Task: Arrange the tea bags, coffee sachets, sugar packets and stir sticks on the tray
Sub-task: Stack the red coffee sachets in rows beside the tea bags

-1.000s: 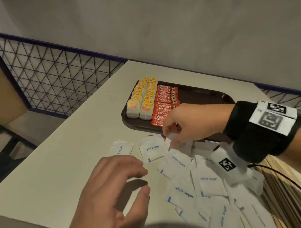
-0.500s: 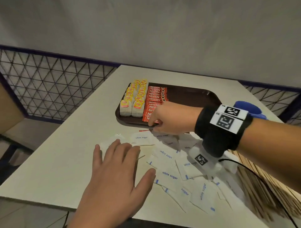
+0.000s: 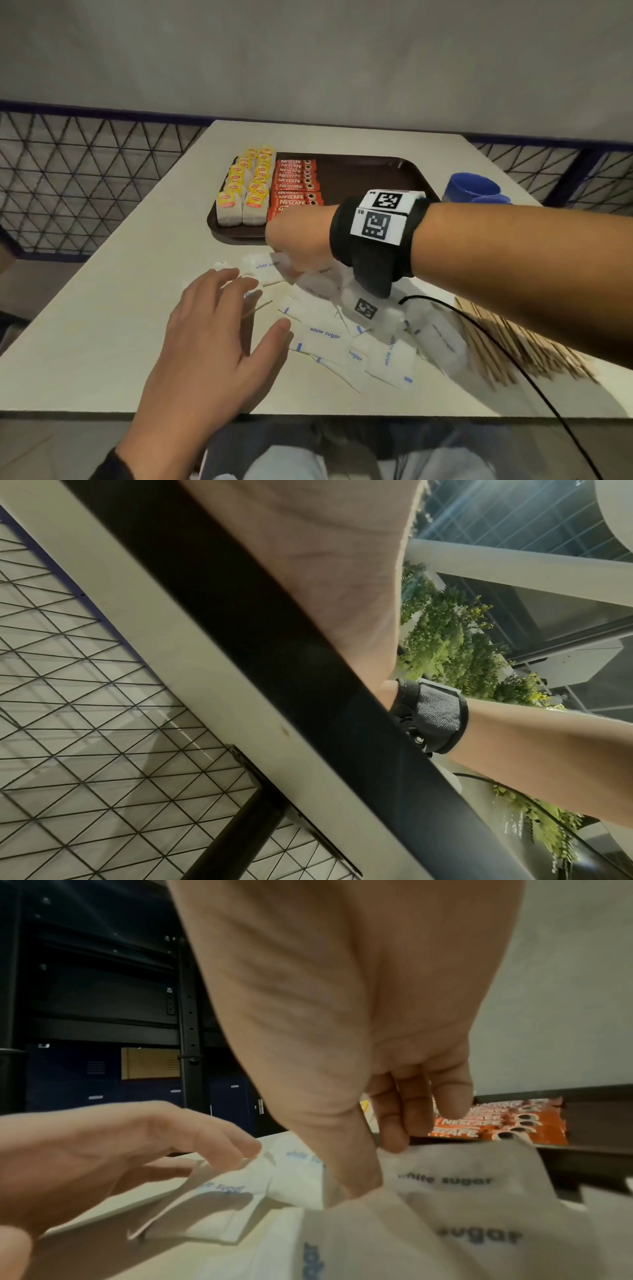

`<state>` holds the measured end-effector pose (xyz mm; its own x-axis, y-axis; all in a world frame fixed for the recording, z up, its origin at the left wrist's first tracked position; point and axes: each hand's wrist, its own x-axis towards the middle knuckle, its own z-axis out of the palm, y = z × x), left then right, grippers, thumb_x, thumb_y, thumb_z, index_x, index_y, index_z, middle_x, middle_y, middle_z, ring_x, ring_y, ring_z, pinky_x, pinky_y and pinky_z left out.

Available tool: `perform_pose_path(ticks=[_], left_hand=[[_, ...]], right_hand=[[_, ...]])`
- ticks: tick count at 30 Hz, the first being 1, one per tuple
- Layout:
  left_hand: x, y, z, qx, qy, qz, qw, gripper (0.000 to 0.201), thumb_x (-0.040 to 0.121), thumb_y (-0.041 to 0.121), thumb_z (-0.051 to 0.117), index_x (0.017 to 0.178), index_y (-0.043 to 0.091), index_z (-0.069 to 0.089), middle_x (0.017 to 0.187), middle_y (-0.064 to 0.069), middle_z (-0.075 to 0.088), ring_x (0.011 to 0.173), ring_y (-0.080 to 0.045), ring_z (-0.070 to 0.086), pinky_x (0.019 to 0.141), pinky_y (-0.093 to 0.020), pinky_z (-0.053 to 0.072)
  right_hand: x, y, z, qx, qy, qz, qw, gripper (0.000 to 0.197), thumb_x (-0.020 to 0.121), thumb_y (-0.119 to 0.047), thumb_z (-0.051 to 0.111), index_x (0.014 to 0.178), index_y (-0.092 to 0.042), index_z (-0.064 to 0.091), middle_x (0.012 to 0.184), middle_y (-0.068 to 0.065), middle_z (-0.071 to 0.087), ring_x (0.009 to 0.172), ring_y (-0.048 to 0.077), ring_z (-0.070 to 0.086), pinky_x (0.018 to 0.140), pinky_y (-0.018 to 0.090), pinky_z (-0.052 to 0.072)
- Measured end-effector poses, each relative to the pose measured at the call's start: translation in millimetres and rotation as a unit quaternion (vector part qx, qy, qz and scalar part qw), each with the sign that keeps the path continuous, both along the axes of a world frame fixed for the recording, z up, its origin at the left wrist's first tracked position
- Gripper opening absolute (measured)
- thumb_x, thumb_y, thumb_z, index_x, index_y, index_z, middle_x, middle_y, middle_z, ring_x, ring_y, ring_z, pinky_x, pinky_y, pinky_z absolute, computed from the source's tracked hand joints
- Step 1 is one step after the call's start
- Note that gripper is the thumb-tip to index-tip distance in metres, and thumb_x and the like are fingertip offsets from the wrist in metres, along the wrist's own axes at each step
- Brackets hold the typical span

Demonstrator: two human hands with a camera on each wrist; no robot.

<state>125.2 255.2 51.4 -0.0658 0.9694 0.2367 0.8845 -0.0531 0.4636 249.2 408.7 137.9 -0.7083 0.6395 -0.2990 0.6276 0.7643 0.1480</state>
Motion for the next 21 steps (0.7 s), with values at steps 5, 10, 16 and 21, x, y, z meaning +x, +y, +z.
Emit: perform_pose_path(ticks=[5,10,16,21], left_hand=[[1,-1,-1,0.01,0.0,0.001,1.0,0.056,0.081,0.067,0.047,0.123,0.032,0.058,0.138,0.009,0.047,0.139,-0.016,0.036,0.107,-0.043,0.041],[-2,3,-6,0.01,0.06,-0.006,0.998,0.051,0.083,0.067,0.045,0.115,0.034,0.067,0.127,0.011,0.058,0.131,-0.022,0.046,0.107,-0.047,0.039],[-4,7,-10,0.002,0.07,-0.009,0.998,0.052,0.083,0.07,0.044,0.117,0.037,0.067,0.13,0.016,0.059,0.134,-0.022,0.047,0.111,-0.051,0.037],[-4,6,-9,0.054,0.015,0.0,0.998,0.036,0.079,0.063,0.05,0.098,0.036,0.064,0.125,0.01,0.058,0.127,-0.02,0.048,0.104,-0.048,0.04]], right_hand=[[11,0,-1,0.03,0.038,0.03,0.998,0.029,0.088,-0.039,0.075,0.105,-0.016,0.069,0.102,0.001,0.064,0.095,0.022,0.056,0.076,0.03,0.046],[20,0,3,-0.032,0.137,0.018,0.99,0.01,0.09,-0.009,0.07,0.095,-0.014,0.064,0.09,0.0,0.062,0.079,0.017,0.054,0.069,0.027,0.047],[29,4,16,-0.087,0.227,-0.027,0.97,0.013,0.087,-0.003,0.066,0.091,-0.015,0.068,0.088,-0.003,0.064,0.08,0.014,0.058,0.069,0.028,0.054],[36,-9,27,-0.161,0.28,-0.044,0.945,0.008,0.083,-0.009,0.072,0.088,-0.006,0.068,0.088,0.007,0.069,0.08,0.024,0.065,0.068,0.037,0.057]])
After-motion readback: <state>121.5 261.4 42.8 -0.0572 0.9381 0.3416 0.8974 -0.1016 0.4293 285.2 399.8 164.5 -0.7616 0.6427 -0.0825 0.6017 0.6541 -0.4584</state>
